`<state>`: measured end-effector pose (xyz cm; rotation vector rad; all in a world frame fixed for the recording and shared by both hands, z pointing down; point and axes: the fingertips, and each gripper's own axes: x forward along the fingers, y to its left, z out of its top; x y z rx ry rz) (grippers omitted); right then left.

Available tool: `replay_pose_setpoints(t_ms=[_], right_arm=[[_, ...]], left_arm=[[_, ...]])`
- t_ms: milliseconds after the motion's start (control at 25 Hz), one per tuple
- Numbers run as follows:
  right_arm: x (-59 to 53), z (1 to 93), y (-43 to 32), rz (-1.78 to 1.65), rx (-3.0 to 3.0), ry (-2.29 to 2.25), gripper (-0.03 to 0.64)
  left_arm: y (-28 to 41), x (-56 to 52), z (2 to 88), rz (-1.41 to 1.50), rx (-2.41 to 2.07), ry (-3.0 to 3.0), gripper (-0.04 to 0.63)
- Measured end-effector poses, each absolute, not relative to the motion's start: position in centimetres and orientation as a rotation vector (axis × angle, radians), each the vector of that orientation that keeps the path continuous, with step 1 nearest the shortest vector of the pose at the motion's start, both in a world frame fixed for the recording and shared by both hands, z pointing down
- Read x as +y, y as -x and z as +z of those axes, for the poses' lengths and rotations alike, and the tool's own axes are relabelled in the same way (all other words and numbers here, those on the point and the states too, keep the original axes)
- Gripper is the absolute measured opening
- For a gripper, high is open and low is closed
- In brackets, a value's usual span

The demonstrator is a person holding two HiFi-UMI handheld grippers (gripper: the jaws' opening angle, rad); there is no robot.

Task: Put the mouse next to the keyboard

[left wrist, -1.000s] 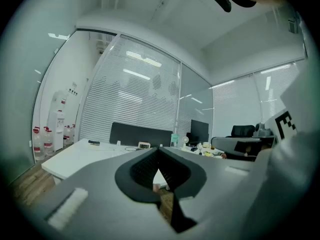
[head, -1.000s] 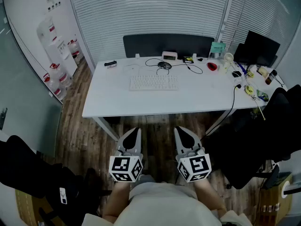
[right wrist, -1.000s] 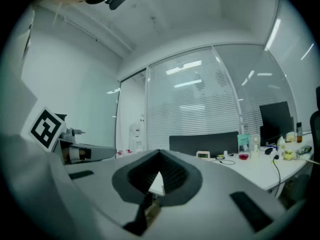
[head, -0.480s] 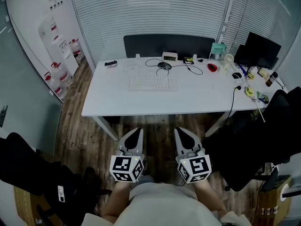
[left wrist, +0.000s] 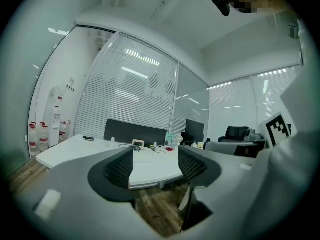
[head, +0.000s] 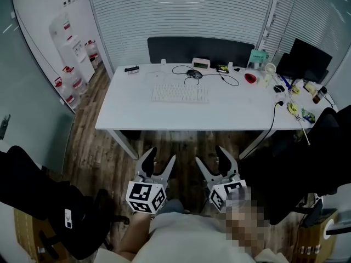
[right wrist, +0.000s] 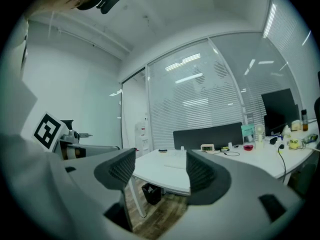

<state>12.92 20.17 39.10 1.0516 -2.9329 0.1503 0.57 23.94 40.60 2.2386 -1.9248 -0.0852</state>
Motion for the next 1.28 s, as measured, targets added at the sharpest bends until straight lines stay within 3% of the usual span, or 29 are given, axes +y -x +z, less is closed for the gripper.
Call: replay_pose_setpoints(t_ms=[240, 680, 1280], right_arm=[[19.8, 39.7, -12.5, 0.184, -2.944, -1.023, 0.385], [14.4, 40.6, -10.5, 0.199, -2.929, -1.030, 0.385], [-1.9, 39.2, -3.0, 0.174, -2.884, -1.087, 0.385]], left_arm=[[-0.7, 23.8, 41.2, -0.031, -1.925, -2.238, 0.325], [1.7, 19.0, 42.1, -0.015, -1.906, -2.236, 0.331], [9.7, 2.8, 41.8, 0.017, -1.850, -2.260, 0.331]])
